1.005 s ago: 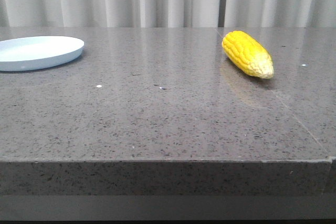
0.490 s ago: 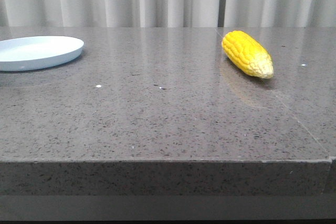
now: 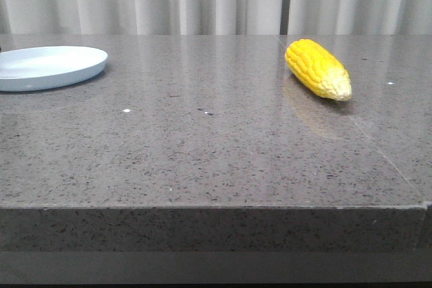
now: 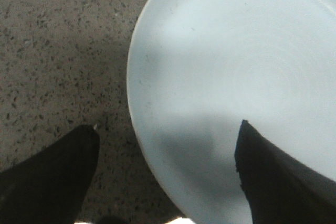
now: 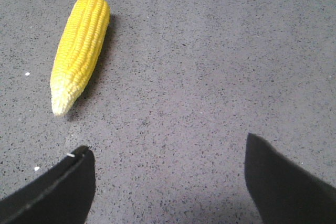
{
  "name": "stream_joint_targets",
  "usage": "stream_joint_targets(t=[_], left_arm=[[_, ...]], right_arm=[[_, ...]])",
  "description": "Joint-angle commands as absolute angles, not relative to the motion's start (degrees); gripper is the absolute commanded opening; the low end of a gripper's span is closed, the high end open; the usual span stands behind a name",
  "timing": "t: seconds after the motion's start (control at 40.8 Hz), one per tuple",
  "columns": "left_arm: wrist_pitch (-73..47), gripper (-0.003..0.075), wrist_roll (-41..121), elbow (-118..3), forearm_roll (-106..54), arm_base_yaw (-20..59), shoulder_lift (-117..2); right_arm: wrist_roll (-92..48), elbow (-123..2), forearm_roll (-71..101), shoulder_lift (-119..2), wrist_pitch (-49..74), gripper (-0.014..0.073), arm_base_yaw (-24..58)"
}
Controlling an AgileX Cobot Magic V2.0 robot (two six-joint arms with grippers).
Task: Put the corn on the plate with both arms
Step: 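Lower the left gripper onto the plate rim and grasp it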
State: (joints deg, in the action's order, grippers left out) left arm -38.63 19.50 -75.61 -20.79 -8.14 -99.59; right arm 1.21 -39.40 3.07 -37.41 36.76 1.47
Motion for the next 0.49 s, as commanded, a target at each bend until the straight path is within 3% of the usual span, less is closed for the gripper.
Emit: stream_joint_targets(t=[0.0,0.221,0.466], left_arm=[[-35.64,0.0531,19.74,-79.30,-22.64,-8.05,-99.19],[-34.88,0.0497,19.74,-81.06,-22.64,-8.05,-101.57],[-35.97,0.0289,19.74,-82.03,-22.64,-8.05,-102.91]], right_arm=[[0.78,-41.31,3.32,-37.74,33.27,0.0606,1.10],[0.78,-41.31,3.32,-37.74,33.27,0.0606,1.10],[0.78,-41.31,3.32,-37.74,33.27,0.0606,1.10]])
